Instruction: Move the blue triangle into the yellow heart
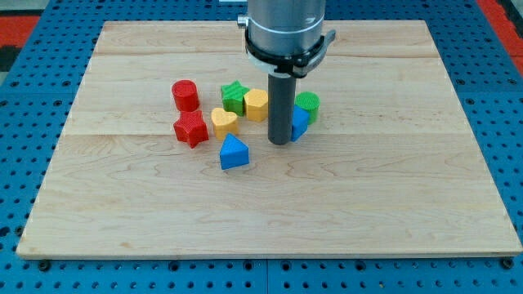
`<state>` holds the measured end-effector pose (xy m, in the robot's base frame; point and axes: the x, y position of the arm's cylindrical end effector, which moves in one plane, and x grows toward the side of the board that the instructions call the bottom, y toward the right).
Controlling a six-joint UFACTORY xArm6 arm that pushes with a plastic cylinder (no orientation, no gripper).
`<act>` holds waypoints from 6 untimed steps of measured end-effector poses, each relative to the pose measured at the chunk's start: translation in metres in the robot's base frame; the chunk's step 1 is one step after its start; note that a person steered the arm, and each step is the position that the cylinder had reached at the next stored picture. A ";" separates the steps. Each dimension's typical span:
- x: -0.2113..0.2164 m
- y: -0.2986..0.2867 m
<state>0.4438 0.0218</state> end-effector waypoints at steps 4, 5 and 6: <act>0.030 -0.087; 0.013 -0.090; 0.020 -0.102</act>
